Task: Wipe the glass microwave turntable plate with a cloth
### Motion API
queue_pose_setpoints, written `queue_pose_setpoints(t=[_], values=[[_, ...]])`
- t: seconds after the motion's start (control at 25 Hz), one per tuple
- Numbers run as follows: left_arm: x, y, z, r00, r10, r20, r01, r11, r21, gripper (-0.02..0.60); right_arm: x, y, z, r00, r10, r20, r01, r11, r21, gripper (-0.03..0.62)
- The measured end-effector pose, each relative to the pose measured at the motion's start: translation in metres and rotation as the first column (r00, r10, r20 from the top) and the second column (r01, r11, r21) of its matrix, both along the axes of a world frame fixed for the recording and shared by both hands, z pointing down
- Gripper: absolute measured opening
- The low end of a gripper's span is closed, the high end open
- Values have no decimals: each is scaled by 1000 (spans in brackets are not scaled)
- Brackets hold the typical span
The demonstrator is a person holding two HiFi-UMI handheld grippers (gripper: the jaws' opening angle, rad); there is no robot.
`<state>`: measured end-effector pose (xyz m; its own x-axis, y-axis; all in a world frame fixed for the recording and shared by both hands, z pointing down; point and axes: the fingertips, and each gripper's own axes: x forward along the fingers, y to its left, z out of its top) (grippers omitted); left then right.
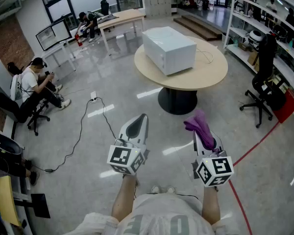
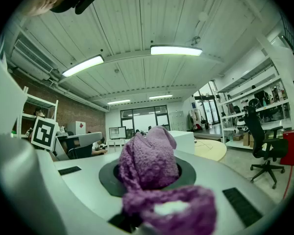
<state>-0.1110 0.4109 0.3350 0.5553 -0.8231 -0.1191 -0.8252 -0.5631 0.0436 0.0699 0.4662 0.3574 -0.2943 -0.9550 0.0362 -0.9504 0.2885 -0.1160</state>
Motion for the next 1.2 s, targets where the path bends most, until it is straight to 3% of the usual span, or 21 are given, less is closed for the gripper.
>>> queue_pose_setpoints(t=[0.48, 0.88, 1.2], values=[[14, -9, 2, 999, -27, -30, 26, 1000, -5, 2, 19, -12, -3, 999, -27, 36, 26, 1000, 15, 48], [35, -20, 26, 999, -53, -10, 52, 997, -55, 2, 57, -28, 23, 994, -30, 107, 35, 998, -49, 48], [33, -69, 41, 996, -85, -14, 84, 993, -86, 2, 65, -75, 40, 994, -26, 108, 35, 996, -80, 48]])
